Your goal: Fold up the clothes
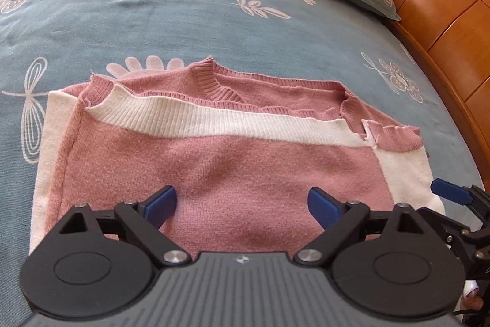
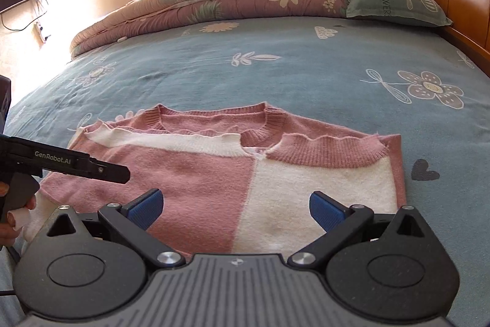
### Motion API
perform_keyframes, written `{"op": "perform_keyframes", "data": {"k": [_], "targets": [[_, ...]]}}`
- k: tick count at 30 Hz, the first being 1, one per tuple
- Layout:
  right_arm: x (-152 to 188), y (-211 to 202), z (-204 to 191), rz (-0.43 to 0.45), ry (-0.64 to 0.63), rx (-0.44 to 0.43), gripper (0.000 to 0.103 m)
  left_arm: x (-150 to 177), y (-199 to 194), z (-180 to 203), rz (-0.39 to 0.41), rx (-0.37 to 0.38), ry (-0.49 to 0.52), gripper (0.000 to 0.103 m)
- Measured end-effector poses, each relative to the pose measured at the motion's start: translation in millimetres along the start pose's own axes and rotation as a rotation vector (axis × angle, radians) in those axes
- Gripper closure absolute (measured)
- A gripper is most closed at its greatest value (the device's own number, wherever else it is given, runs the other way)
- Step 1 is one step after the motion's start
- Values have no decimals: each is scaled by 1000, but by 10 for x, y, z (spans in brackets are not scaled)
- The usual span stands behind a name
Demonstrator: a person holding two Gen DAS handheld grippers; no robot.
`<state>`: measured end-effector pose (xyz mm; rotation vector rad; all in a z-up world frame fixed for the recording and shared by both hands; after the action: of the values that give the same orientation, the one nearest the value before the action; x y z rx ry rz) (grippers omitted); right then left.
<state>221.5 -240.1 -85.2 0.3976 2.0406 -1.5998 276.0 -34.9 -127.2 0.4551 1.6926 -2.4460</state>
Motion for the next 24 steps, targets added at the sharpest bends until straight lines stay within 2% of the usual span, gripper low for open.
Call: {"op": "perform_keyframes", "data": {"k": [4,8,9,12,16,20,24], "targets": [[-18,95,-281,-23,-47,-60,0,29,-187,-54,51,54,-19,10],[137,463,-253,-131,-22,-46,0,141,-52,-256,-7,51,-107,11],[150,457,-271,-104,-49,-24,0,158,-71,-261,1,59,-100,10],[174,453,-318,-124,-83,11,0,162,-195,-238,20,100,-94,10],[172,457,-305,-121,-67,11,0,146,-251,-186,37,157,-74,10],[191,473,-327,-120,-98,28,0,214,-45,-234,-22,140,-74,9],[209,481,-345,-117,-124,43,0,189,-168,-221,-20,120,-16,8]]}}
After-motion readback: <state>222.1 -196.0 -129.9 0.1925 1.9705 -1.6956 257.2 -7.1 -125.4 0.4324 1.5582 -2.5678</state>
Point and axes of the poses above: each gripper's, at about its wrist camera, not at the fingertips, and y roughly the way its jaws point, z to its right, x to its underside, the point moved 7 cm from there along y, roughly the way its jaws point, and after that the axes turned 15 degrees about -z, right-handed, at the moved point
